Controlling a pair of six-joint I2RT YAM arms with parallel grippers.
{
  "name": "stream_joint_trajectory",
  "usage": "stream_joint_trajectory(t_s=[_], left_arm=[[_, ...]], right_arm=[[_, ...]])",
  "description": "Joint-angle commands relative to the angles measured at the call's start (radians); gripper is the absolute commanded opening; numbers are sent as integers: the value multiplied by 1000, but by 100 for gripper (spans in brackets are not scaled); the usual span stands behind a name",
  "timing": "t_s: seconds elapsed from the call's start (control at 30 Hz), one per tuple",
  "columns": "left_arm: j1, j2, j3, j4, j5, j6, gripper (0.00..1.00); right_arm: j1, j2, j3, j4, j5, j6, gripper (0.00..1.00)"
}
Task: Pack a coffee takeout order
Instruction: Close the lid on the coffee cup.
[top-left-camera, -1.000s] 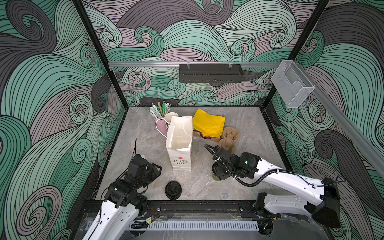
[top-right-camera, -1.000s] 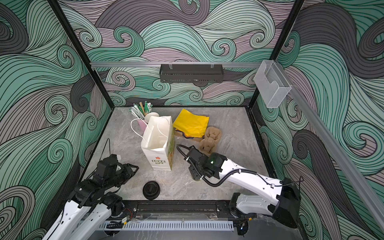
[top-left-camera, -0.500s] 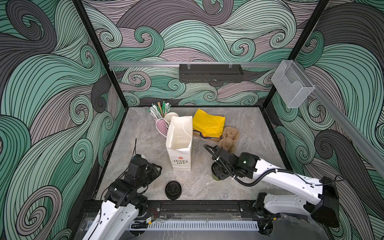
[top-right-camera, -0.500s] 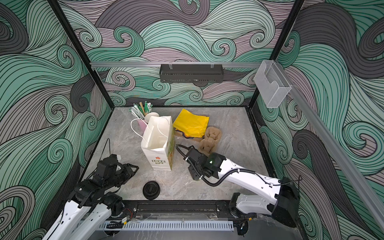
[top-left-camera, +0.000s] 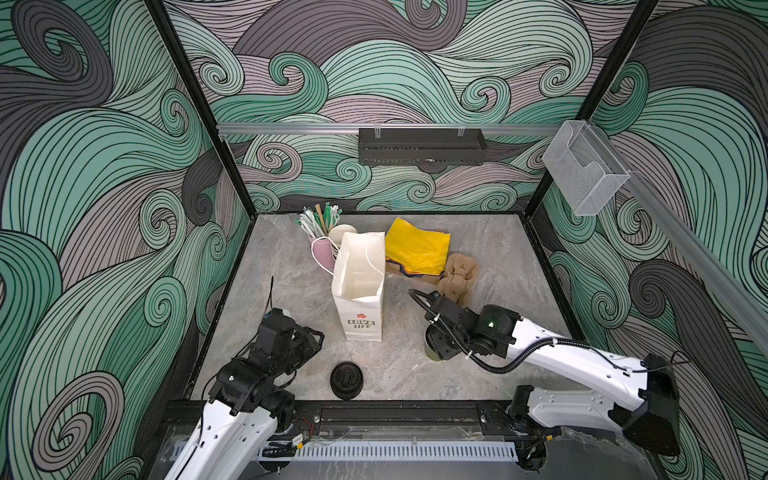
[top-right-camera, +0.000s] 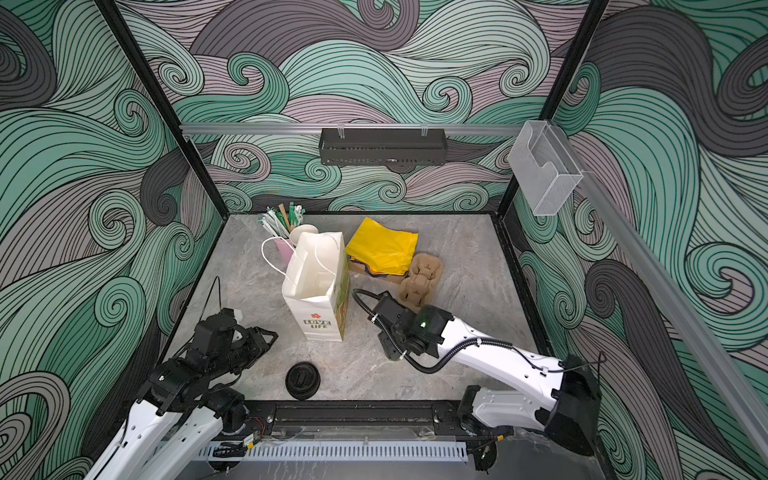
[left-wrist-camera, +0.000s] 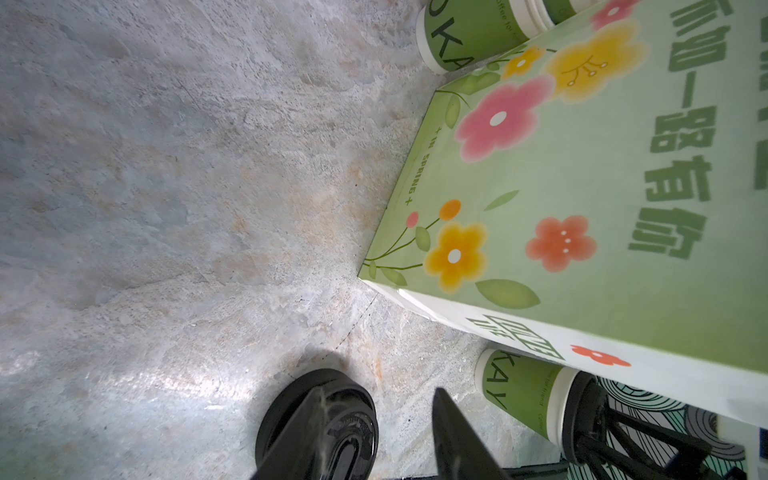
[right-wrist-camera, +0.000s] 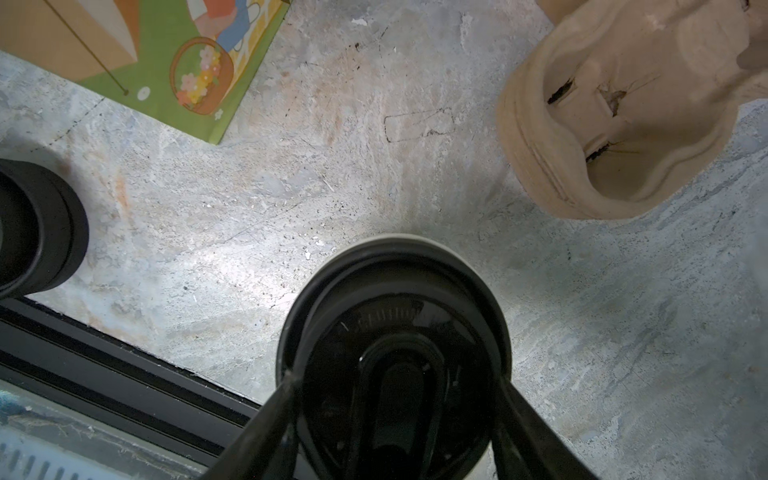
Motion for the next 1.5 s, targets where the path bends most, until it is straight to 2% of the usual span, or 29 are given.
stream_joint_trajectory(t_s=[0.0,0.43,0.73,0.9,1.2,1.47], left_arm=[[-6,13,2,7,-6,8,45],[-5,37,11,19,0,9,45],[-8,79,27,46,52,25,45],[-46,110,38,84,59,31,45],[-114,106,56,80,-4,15,45],[-116,33,82,16,-94,-5,45]], right_arm=[[-3,-2,3,-10,29,-8,64],[-1,17,-38,15,-9,4,67],[-3,5,-54,0,-39,5,66],[-2,5,-71,-9,-40,0,66],[-2,11,-87,-23,-70,1,64],[-2,-24,-38,-29,-62,-15,82]])
